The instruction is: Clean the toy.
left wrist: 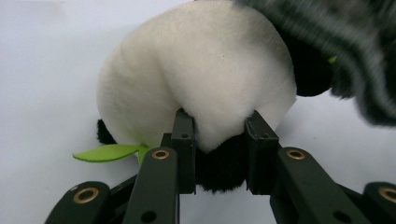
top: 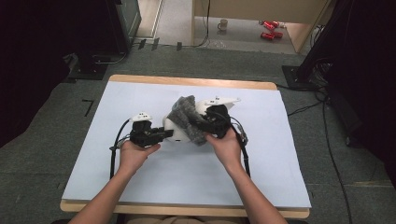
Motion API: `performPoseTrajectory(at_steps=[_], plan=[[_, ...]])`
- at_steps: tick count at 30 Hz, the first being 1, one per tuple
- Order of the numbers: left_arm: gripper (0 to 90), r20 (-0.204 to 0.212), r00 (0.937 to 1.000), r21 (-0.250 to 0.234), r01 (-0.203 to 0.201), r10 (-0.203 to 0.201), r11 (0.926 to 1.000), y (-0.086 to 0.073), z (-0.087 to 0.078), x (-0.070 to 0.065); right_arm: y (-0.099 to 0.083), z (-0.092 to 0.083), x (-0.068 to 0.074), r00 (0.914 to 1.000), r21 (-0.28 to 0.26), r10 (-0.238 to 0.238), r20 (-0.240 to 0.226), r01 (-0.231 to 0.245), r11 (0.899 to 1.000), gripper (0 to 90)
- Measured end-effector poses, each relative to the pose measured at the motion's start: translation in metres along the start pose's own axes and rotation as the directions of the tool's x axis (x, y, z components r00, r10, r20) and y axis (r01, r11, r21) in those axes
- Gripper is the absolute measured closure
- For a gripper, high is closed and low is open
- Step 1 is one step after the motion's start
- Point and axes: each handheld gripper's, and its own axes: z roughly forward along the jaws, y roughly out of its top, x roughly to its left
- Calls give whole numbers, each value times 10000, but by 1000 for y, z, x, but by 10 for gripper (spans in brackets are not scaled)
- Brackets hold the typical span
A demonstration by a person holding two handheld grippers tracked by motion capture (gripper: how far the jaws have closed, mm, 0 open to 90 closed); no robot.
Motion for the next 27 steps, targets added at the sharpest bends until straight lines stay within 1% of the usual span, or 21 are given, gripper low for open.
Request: performPoseTrajectory(at_steps=[1,2,3,4,5,6,7,8,9,10,12,14,16,17,18,19,22,25,26,27], plan=[[712,-8,9999,20,-110,110,9999,0,-4,-2,-1,4,4,9999,63,50,-105,-49,10000,749],[712,-13,9999,21,-151,151,9999,1,-7,-3,-2,8,9,9997,183,-4,-262,8,9998,744],[711,-15,9998,22,-177,177,9998,1,-9,-4,-2,13,13,9995,295,-133,-301,142,9995,742],[710,-120,9996,97,-240,241,9997,0,-11,-6,-4,16,16,9993,420,-280,-260,291,9987,742],[710,-266,9992,231,-287,293,9993,0,-11,-7,-6,22,19,9985,591,-526,-116,532,9968,739],[711,-266,9993,287,-265,272,9992,-1,-10,-6,-7,25,20,9982,591,-588,-93,593,9965,741],[711,-263,9995,394,-150,160,9991,-3,-8,-3,-8,26,19,9984,630,-558,-89,562,9964,742],[711,-276,9995,410,-126,138,9991,-4,-7,-2,-9,29,15,9972,851,-725,162,709,9939,745],[711,-230,9997,339,-87,95,9994,-5,-5,0,-9,29,15,9972,851,-725,162,709,9939,745],[711,-165,9999,306,-34,39,9995,-5,-4,1,-10,29,13,9971,894,-709,266,683,9937,747],[711,-103,9999,274,-42,45,9996,-5,-3,1,-10,26,5,9978,874,-585,312,556,9946,752],[710,-102,9999,260,-91,93,9996,-5,-2,2,-10,23,0,9978,901,-559,343,526,9945,755],[709,-36,10000,239,17,-16,9997,-4,-2,3,-10,19,-3,9971,897,-624,425,584,9943,756],[710,-4,10000,257,42,-42,9997,-4,-3,5,-10,12,-5,9964,800,-630,574,584,9951,758],[710,3,9999,261,140,-140,9996,-3,-3,6,-10,12,-5,9964,800,-630,574,584,9951,758],[710,17,9999,259,156,-157,9995,-3,-3,8,-9,9,-7,9960,727,-653,608,609,9955,758],[710,40,9996,247,262,-263,9994,-1,-4,11,-7,-4,-14,9966,473,-323,755,288,9985,758],[710,88,9994,255,320,-323,9992,0,-4,13,-6,-15,-25,9953,226,15,970,-37,9997,758],[710,97,9994,274,329,-332,9991,0,-4,14,-6,-19,-30,9944,155,75,1054,-92,9998,758],[710,108,9994,266,327,-329,9991,1,-3,15,-8,-26,-39,9912,-8,341,1281,-343,9994,757]])
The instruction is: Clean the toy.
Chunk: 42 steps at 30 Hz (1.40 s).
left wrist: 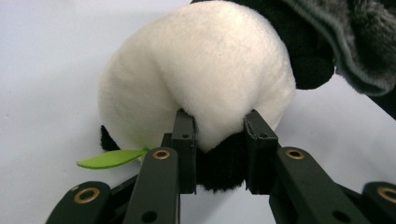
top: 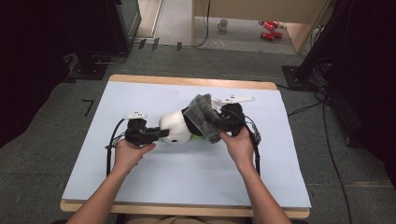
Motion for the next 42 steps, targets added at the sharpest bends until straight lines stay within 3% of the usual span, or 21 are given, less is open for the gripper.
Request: performPoseTrajectory(at_steps=[1,4,8,13,20,24,28,32,35,38,42], plan=[[710,27,10000,-5,43,-43,10000,0,0,1,0,0,0,10000,0,0,0,0,10000,757],[709,89,10000,60,-38,37,10000,1,1,1,-8,-5,-22,9975,-85,664,222,-662,9978,756],[709,79,9998,80,-188,187,9998,3,3,0,-19,-3,-37,9931,-79,1082,447,-1079,9941,756],[709,93,9999,114,-112,111,9999,6,3,4,-26,-2,-47,9884,-17,1355,686,-1357,9907,756],[708,221,9998,323,8,-15,9995,10,-1,12,-38,3,-60,9811,476,1545,1163,-1609,9858,755],[708,198,9996,551,-221,210,9982,10,-4,10,-33,-7,-65,9788,169,1605,1272,-1639,9863,755],[709,236,9992,567,-347,334,9978,9,-4,10,-20,-22,-64,9810,-416,1611,1082,-1574,9867,755],[710,261,9985,620,-501,486,9968,8,-6,9,-2,-32,-53,9889,-961,1398,506,-1345,9863,755],[710,254,9976,582,-656,642,9961,6,-6,9,5,-29,-47,9924,-974,1193,296,-1159,9885,755],[710,239,9975,480,-674,663,9966,5,-6,10,10,-13,-35,9973,-663,726,-50,-728,9951,755],[710,215,9975,353,-681,674,9971,1,-6,12,8,3,-33,9987,-282,509,12,-509,9983,753]])
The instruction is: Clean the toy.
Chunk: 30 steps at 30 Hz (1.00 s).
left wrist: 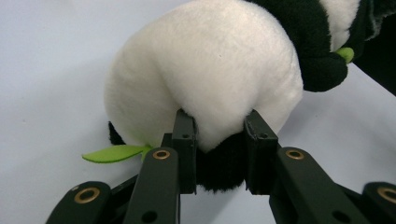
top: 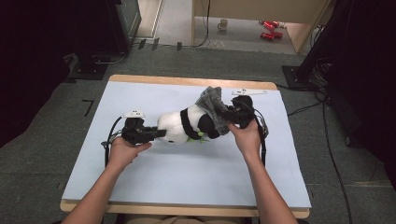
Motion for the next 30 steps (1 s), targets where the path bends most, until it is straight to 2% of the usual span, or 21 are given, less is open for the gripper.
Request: performPoseTrajectory(at_steps=[3,7,10,15,18,22,26,30], plan=[[710,7,10000,-6,70,-70,10000,0,1,0,-4,10,-4,9988,229,-355,341,347,9991,752],[709,-64,9998,6,210,-210,9998,2,2,0,-8,19,-15,9984,350,8,561,-27,9994,753],[709,-63,9997,-111,227,-227,9997,1,3,0,-17,24,-26,9976,344,583,379,-596,9976,755],[707,-64,9993,-245,359,-360,9991,3,4,1,-25,28,-34,9954,701,634,724,-685,9952,755],[707,-44,9991,-303,427,-428,9986,4,5,1,-23,18,-39,9933,704,723,900,-787,9944,755],[707,-38,9982,-368,598,-599,9975,5,5,1,-15,-6,-40,9921,69,826,944,-836,9965,755],[706,-90,9958,-515,903,-909,9946,8,7,1,-4,-28,-28,9944,-465,692,799,-656,9968,754],[704,-336,9947,-553,952,-972,9939,10,7,-2,5,-37,-8,9987,-723,489,118,-479,9962,755]])
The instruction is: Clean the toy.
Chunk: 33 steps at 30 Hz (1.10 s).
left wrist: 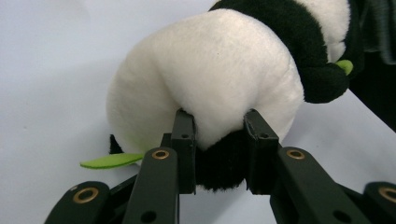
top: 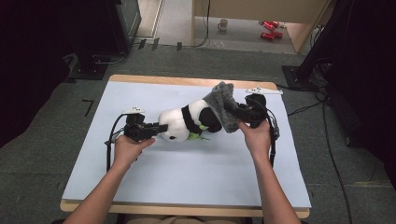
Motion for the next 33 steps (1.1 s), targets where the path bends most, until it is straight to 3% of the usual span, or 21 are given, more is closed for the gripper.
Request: performPoseTrajectory(at_steps=[6,10,14,18,21,25,26,28,31,33], plan=[[701,-22,10000,13,43,-43,10000,1,1,0,0,9,36,9944,110,-595,-879,607,9981,754],[700,-60,10000,-8,7,-7,10000,1,1,-1,-7,26,59,9867,446,-915,-1344,982,9942,754],[698,-82,9999,42,63,-62,10000,1,0,-3,-19,47,81,9738,760,-1160,-1954,1330,9882,754],[695,-15,10000,86,81,-81,9999,1,1,-6,-31,64,95,9674,1152,-1344,-2144,1617,9801,754],[692,-82,9999,68,-98,98,9999,1,2,-7,-42,77,99,9700,1599,-1620,-1813,1916,9684,753],[693,-309,9986,60,-418,420,9991,0,2,-9,-45,80,94,9730,1622,-1884,-1336,2090,9644,753],[693,-431,9969,71,-651,653,9979,0,3,-10,-45,80,91,9739,1636,-1876,-1279,2073,9645,753],[693,-846,9852,146,-1484,1491,9888,0,5,-16,-45,80,86,9740,1642,-1890,-1246,2081,9642,753],[694,-884,9818,186,-1668,1678,9858,1,8,-18,-46,78,80,9747,1670,-1921,-1145,2095,9634,754],[694,-830,9828,210,-1636,1648,9863,2,8,-16,-45,75,77,9773,1668,-1786,-1138,1960,9663,755]])
